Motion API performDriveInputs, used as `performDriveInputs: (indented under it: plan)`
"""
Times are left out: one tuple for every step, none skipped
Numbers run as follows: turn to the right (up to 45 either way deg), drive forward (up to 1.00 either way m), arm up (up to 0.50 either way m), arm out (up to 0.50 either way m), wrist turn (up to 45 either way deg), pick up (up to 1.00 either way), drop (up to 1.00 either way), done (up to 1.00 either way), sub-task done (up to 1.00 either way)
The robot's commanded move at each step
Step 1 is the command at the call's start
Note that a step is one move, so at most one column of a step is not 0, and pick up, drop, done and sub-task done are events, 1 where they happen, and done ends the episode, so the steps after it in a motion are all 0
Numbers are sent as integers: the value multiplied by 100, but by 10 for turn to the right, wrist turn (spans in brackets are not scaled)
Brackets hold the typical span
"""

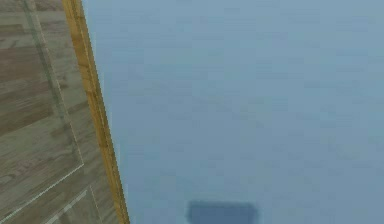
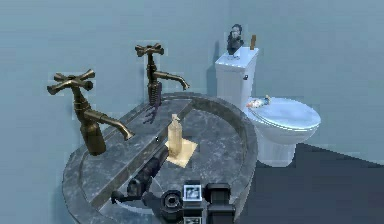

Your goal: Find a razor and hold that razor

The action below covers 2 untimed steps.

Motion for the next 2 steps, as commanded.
performDriveInputs:
  plan:
    - [0, 0, 10, 0, 0, 0, 0, 0, 0]
    - [0, 0, 0, 0, 0, 0, 0, 100, 0]
